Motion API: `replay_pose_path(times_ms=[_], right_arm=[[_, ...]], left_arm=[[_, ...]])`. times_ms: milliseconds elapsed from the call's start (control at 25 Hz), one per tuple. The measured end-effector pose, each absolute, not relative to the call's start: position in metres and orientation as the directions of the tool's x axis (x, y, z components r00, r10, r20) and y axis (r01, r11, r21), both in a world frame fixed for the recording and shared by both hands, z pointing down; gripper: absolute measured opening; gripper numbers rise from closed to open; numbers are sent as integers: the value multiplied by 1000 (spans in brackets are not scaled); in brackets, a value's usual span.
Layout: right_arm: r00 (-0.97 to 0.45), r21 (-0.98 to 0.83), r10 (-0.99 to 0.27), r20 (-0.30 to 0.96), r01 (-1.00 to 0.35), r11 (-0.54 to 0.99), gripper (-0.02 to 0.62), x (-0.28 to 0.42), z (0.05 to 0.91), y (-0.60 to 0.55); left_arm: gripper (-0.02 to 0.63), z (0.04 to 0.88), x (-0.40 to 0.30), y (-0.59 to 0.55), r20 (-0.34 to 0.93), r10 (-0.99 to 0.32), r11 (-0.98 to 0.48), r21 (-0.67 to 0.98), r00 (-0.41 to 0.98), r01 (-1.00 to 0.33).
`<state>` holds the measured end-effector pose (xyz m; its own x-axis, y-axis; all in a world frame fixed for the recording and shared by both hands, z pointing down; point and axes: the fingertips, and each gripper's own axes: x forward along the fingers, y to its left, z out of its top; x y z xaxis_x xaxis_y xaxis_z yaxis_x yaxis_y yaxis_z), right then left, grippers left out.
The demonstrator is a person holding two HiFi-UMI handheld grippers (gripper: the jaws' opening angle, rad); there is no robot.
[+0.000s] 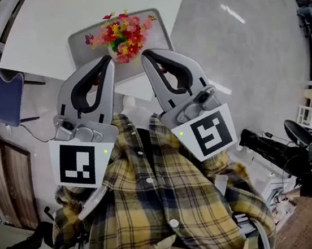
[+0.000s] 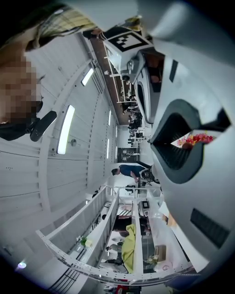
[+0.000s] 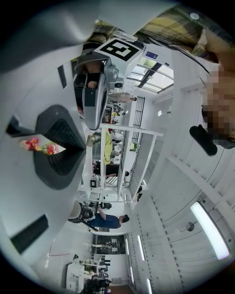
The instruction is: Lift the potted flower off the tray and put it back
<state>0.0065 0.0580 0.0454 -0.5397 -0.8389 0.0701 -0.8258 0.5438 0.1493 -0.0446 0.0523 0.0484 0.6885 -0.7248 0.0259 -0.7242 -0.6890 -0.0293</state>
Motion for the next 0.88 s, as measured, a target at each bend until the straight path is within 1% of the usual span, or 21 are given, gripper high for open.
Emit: replay_pose_path(times_ms=[560,880], right_arm=[[-539,179,-840,64,-822,541,-2,23,41,24],[-539,180,-834,119,-814,552,-2,17,53,17]], left_arm=[[8,54,-29,23,61,-729,-684,-46,682,-728],[9,62,-37,15,80,-713,-700,-23,696,-714]])
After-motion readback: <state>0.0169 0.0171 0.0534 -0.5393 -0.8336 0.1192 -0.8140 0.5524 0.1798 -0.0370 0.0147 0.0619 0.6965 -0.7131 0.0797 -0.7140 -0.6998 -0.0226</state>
